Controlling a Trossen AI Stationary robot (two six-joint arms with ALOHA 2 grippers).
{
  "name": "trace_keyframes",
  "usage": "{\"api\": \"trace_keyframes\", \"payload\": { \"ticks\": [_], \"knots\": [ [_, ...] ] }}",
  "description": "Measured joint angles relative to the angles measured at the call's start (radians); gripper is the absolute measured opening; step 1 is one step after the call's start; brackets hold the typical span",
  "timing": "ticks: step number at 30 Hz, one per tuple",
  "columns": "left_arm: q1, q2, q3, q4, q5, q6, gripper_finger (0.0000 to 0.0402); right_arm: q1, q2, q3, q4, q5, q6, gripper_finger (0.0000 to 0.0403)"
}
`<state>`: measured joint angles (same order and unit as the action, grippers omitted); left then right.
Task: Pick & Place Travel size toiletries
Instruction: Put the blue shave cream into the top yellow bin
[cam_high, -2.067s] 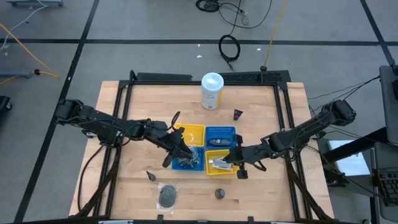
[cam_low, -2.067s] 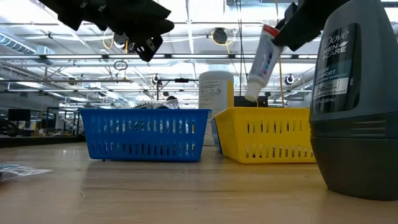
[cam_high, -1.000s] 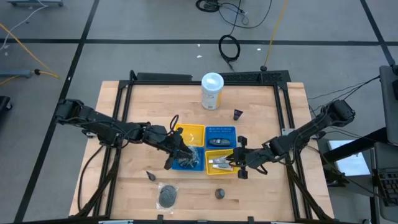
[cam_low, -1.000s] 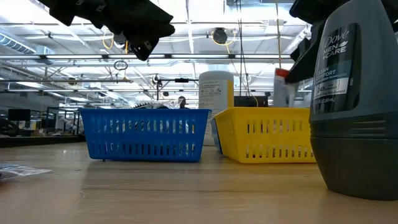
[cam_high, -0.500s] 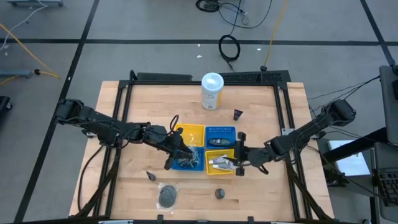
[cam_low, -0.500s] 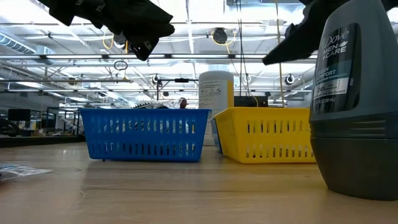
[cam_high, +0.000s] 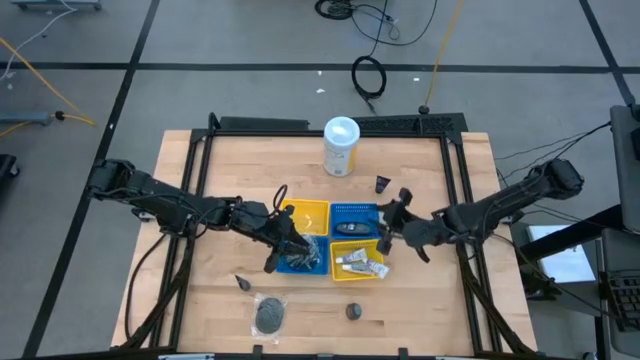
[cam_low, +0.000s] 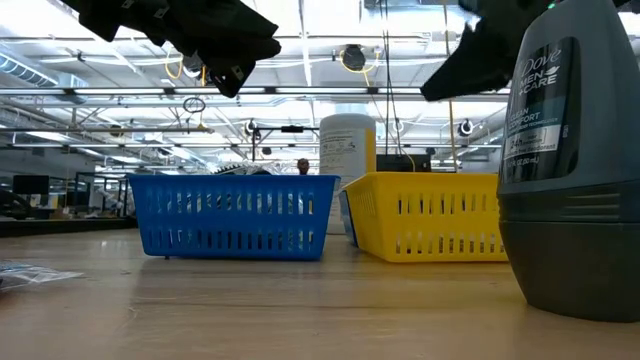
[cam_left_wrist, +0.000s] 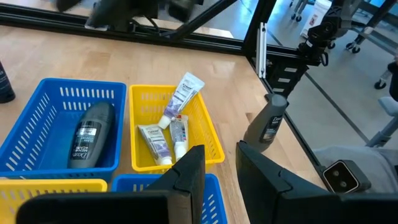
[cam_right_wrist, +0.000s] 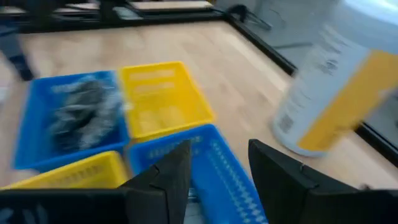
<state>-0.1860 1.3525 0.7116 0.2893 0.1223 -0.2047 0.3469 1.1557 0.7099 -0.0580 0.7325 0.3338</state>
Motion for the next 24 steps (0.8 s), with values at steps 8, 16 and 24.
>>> {"api": "trace_keyframes", "payload": {
  "ticks": [8, 16, 24],
  "knots": [
    [0.0, 0.0, 0.0, 0.0, 0.0, 0.0, 0.0088, -0.149, -0.002, 0.001, -0.106, -0.051, 0.021, 0.0152],
    [0.0, 0.0, 0.0, 0.0, -0.001, 0.0, 0.0088, -0.275, -0.002, 0.001, -0.134, -0.109, -0.018, 0.0153],
    [0.0, 0.0, 0.0, 0.0, -0.001, 0.0, 0.0088, -0.387, -0.002, 0.001, -0.206, -0.124, -0.032, 0.0153]
  ]
}}
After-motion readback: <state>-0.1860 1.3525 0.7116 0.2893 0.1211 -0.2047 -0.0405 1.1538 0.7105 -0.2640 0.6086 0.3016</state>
